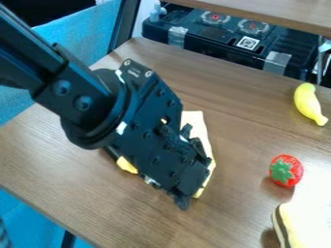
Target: Move the cloth to the top left of the table
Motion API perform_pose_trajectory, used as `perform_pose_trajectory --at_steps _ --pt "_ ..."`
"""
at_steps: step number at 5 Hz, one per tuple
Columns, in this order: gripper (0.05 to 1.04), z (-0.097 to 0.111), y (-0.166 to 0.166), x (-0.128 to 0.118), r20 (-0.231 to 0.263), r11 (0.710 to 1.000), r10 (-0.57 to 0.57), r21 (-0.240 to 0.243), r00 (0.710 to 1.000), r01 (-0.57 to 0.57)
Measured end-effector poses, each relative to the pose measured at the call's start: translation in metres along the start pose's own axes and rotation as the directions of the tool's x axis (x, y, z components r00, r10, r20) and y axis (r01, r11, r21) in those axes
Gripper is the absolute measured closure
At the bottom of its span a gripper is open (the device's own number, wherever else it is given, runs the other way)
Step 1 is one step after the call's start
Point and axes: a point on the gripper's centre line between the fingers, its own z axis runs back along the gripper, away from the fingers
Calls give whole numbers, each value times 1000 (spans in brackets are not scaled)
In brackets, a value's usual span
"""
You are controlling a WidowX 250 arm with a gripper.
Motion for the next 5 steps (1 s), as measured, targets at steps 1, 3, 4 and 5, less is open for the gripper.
perform_pose_trajectory --at_steps 1,3,4,5 --pt "716 3 2 -1 -4 1000 11 -1 1000 -11" --pt "1019 10 7 1 7 1000 21 -1 1000 -21" --pt "1029 17 11 2 14 1000 30 -8 999 -30" --pt "1029 23 37 1 1 995 98 -30 995 -98"
